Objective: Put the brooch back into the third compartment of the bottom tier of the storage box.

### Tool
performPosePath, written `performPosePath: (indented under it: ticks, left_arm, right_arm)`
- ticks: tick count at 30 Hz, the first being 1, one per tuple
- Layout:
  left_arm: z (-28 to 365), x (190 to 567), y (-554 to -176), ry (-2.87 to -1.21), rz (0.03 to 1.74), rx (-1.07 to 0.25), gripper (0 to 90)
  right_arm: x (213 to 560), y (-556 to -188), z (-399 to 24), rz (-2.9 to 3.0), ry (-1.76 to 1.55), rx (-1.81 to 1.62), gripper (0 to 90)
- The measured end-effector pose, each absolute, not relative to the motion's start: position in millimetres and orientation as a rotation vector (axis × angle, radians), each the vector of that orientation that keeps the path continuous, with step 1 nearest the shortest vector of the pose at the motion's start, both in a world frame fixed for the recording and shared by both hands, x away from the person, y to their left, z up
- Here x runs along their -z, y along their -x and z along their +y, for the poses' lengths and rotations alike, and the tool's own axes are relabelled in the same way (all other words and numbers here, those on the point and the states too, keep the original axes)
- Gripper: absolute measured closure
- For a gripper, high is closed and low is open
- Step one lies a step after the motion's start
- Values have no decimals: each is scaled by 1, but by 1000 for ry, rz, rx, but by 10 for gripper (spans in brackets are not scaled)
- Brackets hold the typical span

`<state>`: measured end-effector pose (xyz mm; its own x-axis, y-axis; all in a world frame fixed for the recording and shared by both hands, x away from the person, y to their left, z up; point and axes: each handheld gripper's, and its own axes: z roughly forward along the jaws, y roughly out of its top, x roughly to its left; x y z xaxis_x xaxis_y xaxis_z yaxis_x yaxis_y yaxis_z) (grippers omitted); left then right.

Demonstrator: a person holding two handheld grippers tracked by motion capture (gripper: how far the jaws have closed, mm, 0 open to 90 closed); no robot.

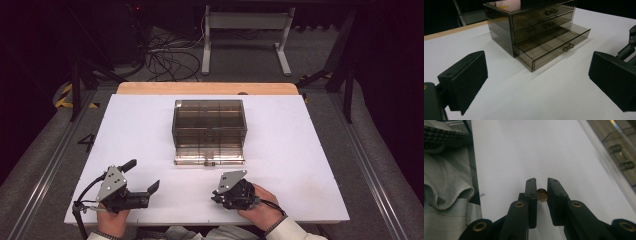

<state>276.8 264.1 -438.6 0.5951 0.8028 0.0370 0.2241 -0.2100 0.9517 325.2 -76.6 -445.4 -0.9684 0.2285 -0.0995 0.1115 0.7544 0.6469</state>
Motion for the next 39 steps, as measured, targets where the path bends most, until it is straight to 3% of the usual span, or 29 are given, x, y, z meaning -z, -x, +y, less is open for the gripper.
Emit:
performPosePath:
  ticks: [23,39]
  left_arm:
    - [263,439,-277,-1740,849,-663,32]
    - [263,439,-279,-1748,846,-667,32]
  right_arm:
    - [436,-324,-81,2717,-254,-1090,792]
    - [404,-344,-84,2650,-303,-1136,790]
